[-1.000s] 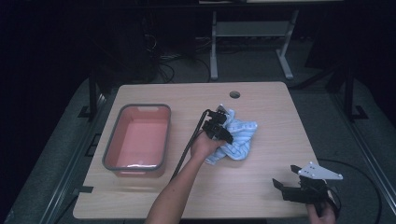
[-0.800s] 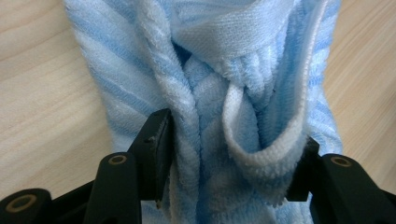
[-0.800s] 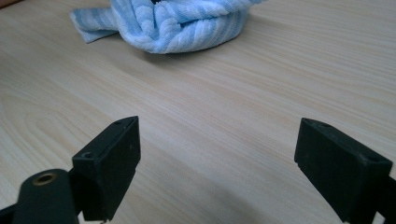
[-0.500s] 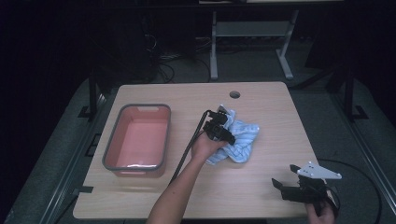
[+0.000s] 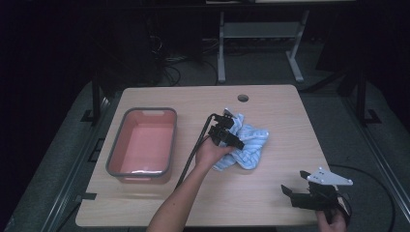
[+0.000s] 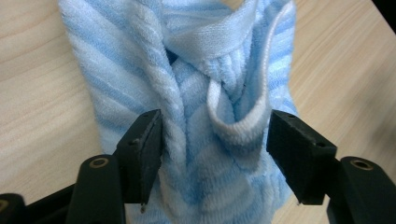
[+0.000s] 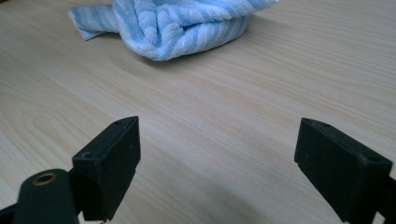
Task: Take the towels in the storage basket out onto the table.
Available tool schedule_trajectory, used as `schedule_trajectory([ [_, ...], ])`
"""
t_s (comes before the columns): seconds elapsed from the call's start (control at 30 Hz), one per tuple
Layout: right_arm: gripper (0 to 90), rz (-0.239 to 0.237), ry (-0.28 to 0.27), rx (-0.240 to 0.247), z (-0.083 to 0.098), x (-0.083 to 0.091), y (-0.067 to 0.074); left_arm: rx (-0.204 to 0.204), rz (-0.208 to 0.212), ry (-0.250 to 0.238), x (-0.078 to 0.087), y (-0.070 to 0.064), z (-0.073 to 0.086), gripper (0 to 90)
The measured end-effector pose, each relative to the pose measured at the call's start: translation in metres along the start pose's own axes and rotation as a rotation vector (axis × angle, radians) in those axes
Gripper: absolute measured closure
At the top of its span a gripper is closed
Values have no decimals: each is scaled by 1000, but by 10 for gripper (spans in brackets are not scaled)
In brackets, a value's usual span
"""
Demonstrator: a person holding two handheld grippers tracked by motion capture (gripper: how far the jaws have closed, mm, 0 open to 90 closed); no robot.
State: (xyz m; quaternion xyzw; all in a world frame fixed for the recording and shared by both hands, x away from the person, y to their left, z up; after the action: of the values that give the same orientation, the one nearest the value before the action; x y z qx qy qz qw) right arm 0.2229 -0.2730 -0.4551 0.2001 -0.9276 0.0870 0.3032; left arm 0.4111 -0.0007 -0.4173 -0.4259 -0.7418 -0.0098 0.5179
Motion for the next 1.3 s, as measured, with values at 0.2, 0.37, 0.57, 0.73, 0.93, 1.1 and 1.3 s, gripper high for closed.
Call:
schedule_trajectory([
  [0.2,138,12,-7,-3,0,1,-4,7,25,-35,8,2,8,334],
  [0.37,138,21,-4,-11,1,2,-7,-1,31,-64,16,3,13,320],
  [0.57,138,27,0,-13,1,1,-9,-12,27,-82,24,4,21,313],
  [0.73,138,30,1,-15,1,1,-9,-20,23,-67,30,7,29,304],
  [0.93,138,34,5,-16,1,0,-9,-32,29,-74,34,9,39,302],
  [1.1,138,38,5,-21,1,2,-10,-35,32,-83,37,8,49,303],
  [1.3,138,36,6,-20,2,1,-10,-49,48,-90,41,4,61,303],
])
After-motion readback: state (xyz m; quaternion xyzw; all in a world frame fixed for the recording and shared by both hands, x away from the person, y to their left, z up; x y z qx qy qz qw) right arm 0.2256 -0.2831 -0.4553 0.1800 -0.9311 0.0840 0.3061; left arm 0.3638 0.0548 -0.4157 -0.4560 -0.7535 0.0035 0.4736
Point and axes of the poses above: each handheld gripper's, and its own axes: x roughly backward along the jaws, z roughly out of its underside, y roughly to its left, the point moved 1 cm from there along -x, roughly forward along the jaws, and after that the axes turned 7 degrees about z, right-handed, at the moved point
